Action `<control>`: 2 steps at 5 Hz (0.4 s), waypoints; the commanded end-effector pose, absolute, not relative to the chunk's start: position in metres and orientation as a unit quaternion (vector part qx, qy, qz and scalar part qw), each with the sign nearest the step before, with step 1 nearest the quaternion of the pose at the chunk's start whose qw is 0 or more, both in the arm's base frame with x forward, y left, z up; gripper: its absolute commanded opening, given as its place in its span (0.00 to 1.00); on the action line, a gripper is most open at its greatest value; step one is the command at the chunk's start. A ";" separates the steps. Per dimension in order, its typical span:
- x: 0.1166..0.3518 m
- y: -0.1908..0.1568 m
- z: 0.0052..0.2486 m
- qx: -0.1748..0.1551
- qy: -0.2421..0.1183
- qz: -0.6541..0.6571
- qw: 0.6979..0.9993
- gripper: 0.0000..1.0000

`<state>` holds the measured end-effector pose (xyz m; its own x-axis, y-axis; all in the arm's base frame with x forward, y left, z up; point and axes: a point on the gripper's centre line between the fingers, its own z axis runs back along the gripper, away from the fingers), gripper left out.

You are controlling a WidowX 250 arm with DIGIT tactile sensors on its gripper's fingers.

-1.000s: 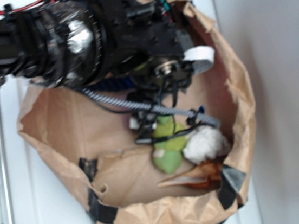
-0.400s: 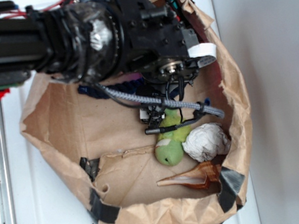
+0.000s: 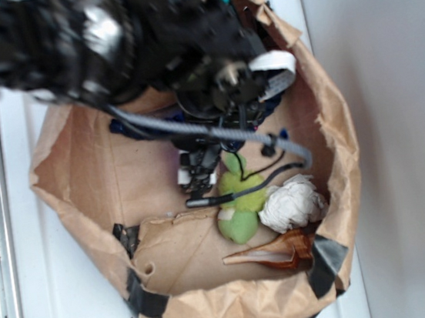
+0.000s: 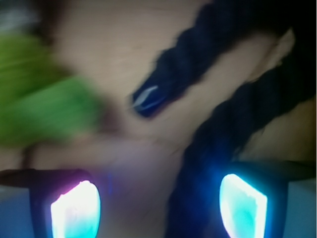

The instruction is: Grab the blue rope.

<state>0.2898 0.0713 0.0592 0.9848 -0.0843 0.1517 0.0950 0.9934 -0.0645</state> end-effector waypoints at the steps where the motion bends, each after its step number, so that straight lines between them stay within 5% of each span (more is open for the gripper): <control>1: 0.276 0.093 0.086 -0.011 -0.131 -0.056 0.990 1.00; 2: 0.272 0.096 0.072 -0.003 -0.129 -0.064 0.990 1.00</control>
<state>0.2685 0.0836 0.0560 0.9675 -0.1428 0.2086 0.1507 0.9883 -0.0223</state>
